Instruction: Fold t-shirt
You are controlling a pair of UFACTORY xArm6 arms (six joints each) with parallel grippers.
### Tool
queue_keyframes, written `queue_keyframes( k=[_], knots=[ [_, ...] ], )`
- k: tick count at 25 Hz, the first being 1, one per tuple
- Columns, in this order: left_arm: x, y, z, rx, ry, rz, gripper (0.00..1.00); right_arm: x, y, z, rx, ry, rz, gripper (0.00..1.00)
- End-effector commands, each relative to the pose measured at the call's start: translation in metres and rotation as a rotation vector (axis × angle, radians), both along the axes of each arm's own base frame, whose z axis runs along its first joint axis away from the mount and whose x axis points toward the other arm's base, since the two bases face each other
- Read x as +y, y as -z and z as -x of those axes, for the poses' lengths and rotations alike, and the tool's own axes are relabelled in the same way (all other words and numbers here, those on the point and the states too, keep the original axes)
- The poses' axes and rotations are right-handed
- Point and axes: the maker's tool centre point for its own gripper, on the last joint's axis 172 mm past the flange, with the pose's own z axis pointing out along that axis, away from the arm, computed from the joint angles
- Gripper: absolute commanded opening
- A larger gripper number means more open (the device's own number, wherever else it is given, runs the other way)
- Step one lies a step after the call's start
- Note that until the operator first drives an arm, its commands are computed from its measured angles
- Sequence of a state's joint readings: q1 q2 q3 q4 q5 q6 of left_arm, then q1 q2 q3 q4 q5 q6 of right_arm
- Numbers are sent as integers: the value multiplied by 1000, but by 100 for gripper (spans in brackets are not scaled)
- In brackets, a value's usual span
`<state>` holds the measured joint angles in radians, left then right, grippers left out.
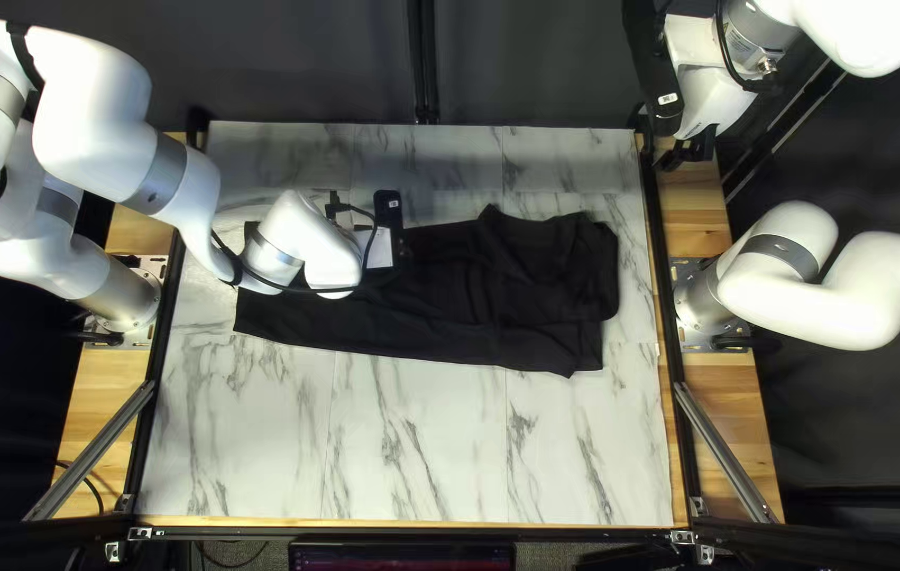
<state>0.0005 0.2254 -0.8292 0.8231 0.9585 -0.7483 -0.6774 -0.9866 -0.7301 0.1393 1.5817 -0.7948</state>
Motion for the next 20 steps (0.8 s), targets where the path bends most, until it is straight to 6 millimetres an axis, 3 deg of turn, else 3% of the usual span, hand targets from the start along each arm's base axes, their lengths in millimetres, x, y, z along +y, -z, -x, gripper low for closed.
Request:
queue_keyframes(
  k=[1,7,12,20],
  knots=[
    [4,-3,-5,-30,25,16,100,0,0,0,0,0,0,100],
    [5,-8,-11,-93,74,68,100,0,0,0,0,0,0,100],
    [-9,-18,-1,-123,96,75,100,0,0,0,0,0,0,100],
    [-15,-7,3,-92,66,32,100,0,0,0,0,0,0,100]
  ],
)
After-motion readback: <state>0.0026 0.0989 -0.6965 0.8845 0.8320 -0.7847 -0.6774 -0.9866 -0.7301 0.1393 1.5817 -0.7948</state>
